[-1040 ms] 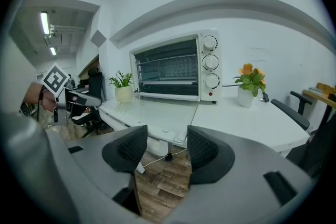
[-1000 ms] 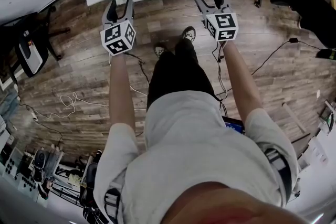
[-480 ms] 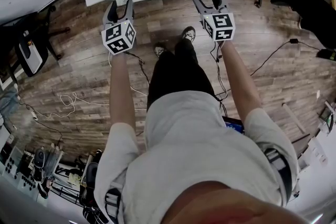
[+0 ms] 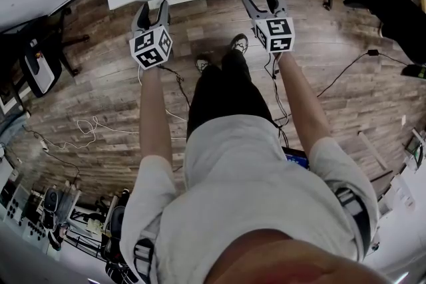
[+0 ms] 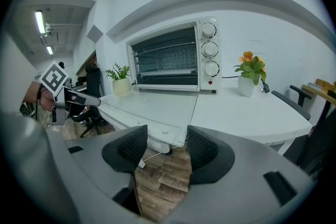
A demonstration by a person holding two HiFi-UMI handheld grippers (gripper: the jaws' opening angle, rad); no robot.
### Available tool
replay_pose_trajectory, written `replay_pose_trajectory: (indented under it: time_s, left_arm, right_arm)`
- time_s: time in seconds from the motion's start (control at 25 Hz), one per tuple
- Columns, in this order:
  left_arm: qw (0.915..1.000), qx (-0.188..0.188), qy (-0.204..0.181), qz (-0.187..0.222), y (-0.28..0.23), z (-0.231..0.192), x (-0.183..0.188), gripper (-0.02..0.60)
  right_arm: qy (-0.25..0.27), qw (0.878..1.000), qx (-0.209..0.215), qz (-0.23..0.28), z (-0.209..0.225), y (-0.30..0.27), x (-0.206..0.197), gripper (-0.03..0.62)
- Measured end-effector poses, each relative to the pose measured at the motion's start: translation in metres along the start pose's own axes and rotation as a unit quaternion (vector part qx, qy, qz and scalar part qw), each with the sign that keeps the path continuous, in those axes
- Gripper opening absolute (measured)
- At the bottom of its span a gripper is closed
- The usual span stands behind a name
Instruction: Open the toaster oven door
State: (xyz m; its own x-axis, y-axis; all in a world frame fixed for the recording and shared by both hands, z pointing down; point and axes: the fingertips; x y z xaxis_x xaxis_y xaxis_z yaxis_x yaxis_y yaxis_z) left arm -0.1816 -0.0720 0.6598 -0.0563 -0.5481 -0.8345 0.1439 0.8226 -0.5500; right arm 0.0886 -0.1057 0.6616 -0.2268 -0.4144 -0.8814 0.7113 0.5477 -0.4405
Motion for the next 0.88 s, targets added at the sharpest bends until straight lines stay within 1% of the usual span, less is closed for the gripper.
replay_pose_trajectory:
  time_s: [0.44,0.88]
  left_arm:
    - [0.9999,0.003,-0.003,-0.011,-0.009,0.001,-0.009,0.242]
    - [0.9997,0.003,-0.011,-0.020,-0.014,0.001,-0.015,0.241]
  right_arm:
    - [-0.008,1.000,-0.004,-0.006,0.004,-0.008,-0.009,0.228]
    - [-0.018,1.000,-0.007,-0.015,0.006,-0.011,-0.015,0.205]
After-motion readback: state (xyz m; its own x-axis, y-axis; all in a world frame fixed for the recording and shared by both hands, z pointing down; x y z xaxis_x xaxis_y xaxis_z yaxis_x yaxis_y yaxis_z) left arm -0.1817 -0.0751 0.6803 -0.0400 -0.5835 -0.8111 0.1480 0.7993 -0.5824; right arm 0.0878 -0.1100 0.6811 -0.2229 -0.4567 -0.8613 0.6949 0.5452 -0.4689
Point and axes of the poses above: the fingertips, and each gripper's own axes: y backward along the fingers, z to its right, x out of its top, and after that the axes turned 15 degrees about x, right-handed
